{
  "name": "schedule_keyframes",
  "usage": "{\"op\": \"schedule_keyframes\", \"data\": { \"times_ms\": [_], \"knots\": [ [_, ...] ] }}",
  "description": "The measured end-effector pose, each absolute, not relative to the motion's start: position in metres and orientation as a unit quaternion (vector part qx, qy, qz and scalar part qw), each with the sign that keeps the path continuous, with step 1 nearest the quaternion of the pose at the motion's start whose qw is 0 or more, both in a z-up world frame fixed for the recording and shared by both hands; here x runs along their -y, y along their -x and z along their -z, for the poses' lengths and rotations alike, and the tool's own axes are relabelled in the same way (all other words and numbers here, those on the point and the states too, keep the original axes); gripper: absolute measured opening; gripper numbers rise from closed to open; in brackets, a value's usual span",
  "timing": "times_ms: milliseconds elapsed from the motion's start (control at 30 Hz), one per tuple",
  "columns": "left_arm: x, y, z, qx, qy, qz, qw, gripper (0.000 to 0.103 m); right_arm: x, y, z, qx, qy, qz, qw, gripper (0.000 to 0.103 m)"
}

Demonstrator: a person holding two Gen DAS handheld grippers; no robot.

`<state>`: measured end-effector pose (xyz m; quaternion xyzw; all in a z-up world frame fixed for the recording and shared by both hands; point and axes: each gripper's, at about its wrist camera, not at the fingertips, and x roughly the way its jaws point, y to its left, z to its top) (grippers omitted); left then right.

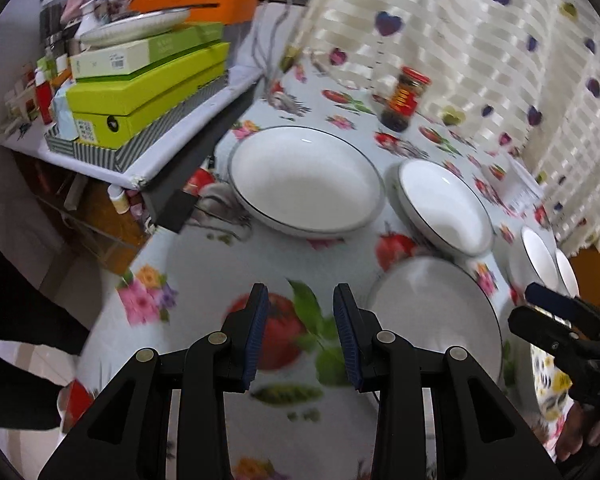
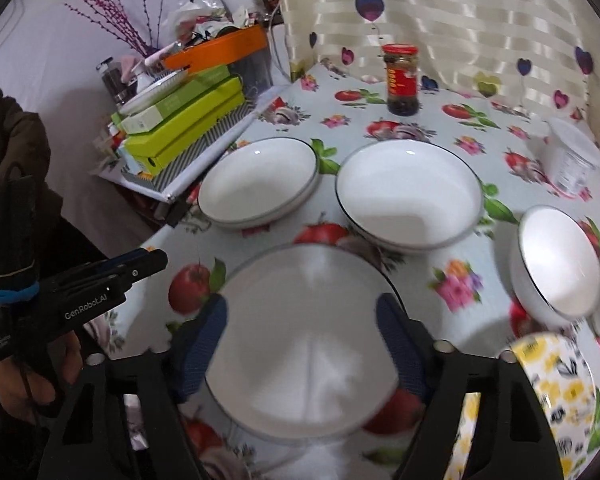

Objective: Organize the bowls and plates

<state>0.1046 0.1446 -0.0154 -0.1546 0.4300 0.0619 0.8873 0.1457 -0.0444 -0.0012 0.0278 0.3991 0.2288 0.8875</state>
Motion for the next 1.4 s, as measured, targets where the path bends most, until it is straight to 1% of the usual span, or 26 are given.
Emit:
{"op": "schedule_keyframes", "data": {
  "times_ms": [100,300,667,733,767,833,900,1067,1267,1333,1400],
  "knots": [
    [-0.157,-0.118,0.015,-0.428,0.155,-0.072,0.887,0.035,0.033,-0.167,0.003,-0.408,-0.029,-0.228,0.884,0.070],
    [-0.172,-0.142,0.020,-0.432,0.162,-0.072,0.884,0.035,0.014,-0.198,0.004,-0.421,-0.035,-0.239,0.874,0.069],
    [-0.202,-0.186,0.045,-0.449,0.182,-0.081,0.871,0.035,-0.005,-0.258,0.017,-0.451,-0.069,-0.258,0.851,0.069],
    [-0.208,-0.191,0.048,-0.448,0.187,-0.083,0.870,0.035,-0.009,-0.271,0.024,-0.462,-0.076,-0.255,0.846,0.068],
    [-0.211,-0.193,0.048,-0.446,0.187,-0.086,0.871,0.035,-0.010,-0.275,0.026,-0.466,-0.080,-0.254,0.844,0.066],
    [-0.217,-0.198,0.050,-0.444,0.189,-0.088,0.872,0.035,-0.013,-0.287,0.033,-0.478,-0.089,-0.250,0.837,0.057],
    [-0.224,-0.201,0.054,-0.446,0.197,-0.091,0.868,0.035,-0.015,-0.295,0.038,-0.486,-0.097,-0.249,0.832,0.053],
    [-0.235,-0.210,0.062,-0.448,0.204,-0.090,0.865,0.035,-0.021,-0.310,0.046,-0.498,-0.105,-0.240,0.827,0.051],
    [-0.237,-0.221,0.068,-0.452,0.197,-0.086,0.866,0.035,-0.027,-0.325,0.054,-0.510,-0.107,-0.227,0.823,0.047],
    [-0.238,-0.224,0.070,-0.455,0.197,-0.087,0.864,0.035,-0.030,-0.328,0.056,-0.512,-0.104,-0.225,0.823,0.033],
    [-0.239,-0.226,0.071,-0.455,0.197,-0.083,0.865,0.035,-0.031,-0.331,0.058,-0.513,-0.101,-0.222,0.823,0.028]
  ]
}}
